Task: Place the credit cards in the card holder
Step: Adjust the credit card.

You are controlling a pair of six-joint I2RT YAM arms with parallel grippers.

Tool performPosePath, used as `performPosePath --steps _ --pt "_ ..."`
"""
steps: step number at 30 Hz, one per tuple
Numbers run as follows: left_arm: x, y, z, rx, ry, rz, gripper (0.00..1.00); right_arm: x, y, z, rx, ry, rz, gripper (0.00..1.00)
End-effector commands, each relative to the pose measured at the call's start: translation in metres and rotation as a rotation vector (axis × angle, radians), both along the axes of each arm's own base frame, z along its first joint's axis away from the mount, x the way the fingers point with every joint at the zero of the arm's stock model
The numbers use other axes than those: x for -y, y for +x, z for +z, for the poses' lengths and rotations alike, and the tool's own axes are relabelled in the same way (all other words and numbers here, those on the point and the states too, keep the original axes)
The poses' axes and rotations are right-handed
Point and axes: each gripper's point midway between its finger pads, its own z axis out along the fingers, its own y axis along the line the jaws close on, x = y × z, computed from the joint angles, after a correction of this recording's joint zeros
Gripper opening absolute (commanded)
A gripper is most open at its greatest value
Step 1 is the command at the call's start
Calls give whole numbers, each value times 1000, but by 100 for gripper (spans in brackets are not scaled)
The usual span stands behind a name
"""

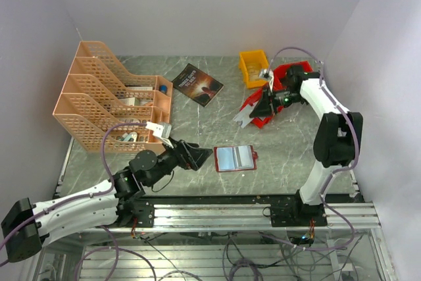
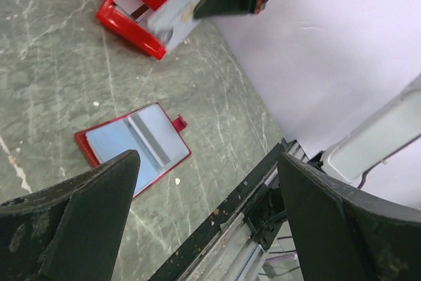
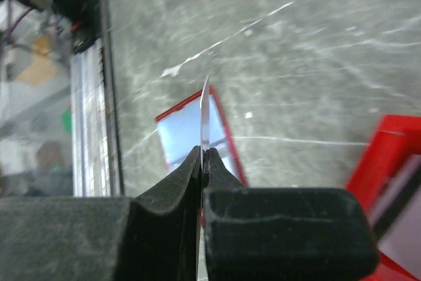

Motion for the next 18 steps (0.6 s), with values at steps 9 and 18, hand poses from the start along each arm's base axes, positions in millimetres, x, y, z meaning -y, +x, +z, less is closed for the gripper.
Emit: performPosePath --steps 9,18 --pt "25 -14 23 131 141 -184 87 -37 -99 -17 -6 21 344 0" --pt "42 -33 27 346 210 -364 78 -55 -148 -19 194 22 563 0"
